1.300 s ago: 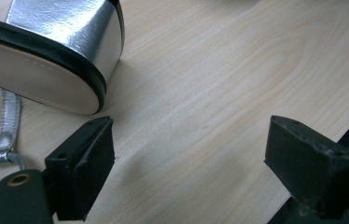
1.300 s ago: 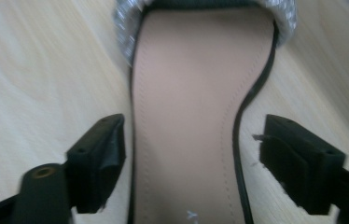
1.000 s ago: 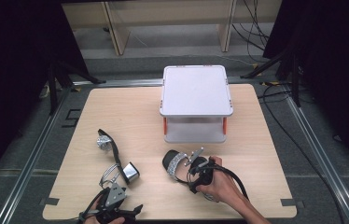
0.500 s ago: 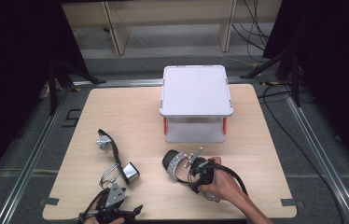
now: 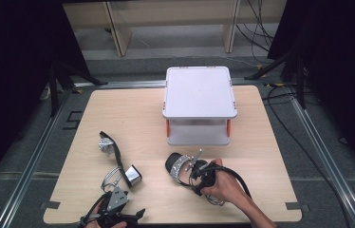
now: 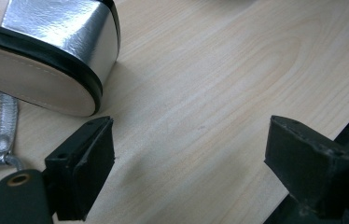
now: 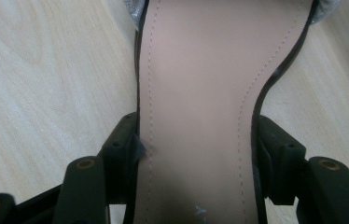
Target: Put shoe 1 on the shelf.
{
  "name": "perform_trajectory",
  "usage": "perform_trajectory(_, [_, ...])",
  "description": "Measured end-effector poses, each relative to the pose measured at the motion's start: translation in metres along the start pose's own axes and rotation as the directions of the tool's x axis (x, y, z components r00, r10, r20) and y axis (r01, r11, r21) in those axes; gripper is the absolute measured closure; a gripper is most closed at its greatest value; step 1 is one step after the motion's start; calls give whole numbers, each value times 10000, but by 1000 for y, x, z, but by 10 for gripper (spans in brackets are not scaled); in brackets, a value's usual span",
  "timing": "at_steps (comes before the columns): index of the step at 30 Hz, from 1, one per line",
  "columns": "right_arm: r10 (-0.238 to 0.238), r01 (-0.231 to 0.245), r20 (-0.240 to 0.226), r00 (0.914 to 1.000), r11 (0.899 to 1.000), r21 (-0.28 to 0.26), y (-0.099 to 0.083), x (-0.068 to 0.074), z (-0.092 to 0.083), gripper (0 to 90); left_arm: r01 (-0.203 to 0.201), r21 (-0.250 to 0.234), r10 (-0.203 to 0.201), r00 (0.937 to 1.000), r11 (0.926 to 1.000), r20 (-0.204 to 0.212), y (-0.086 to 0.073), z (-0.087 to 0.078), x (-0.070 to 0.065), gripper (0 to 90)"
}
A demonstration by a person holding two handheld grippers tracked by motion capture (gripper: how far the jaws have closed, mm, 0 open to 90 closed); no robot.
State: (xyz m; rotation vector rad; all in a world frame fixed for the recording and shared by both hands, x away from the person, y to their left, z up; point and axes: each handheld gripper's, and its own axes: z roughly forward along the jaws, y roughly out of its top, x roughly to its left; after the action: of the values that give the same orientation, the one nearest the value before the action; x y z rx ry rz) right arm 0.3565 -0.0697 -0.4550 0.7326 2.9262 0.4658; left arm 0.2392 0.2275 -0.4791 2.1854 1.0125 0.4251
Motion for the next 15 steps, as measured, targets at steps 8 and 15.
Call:
perform_trajectory(8, [325, -325, -1, 9995, 9981, -520, -1, -3, -6, 432, 84, -60, -84, 10000, 9999, 38, 0, 0, 0, 152])
perform_trajectory(15, [170, -187, -191, 9997, 9954, -938, 1, -4, -14, 433, 15, 84, -16, 10000, 10000, 78, 0, -1, 2, 152])
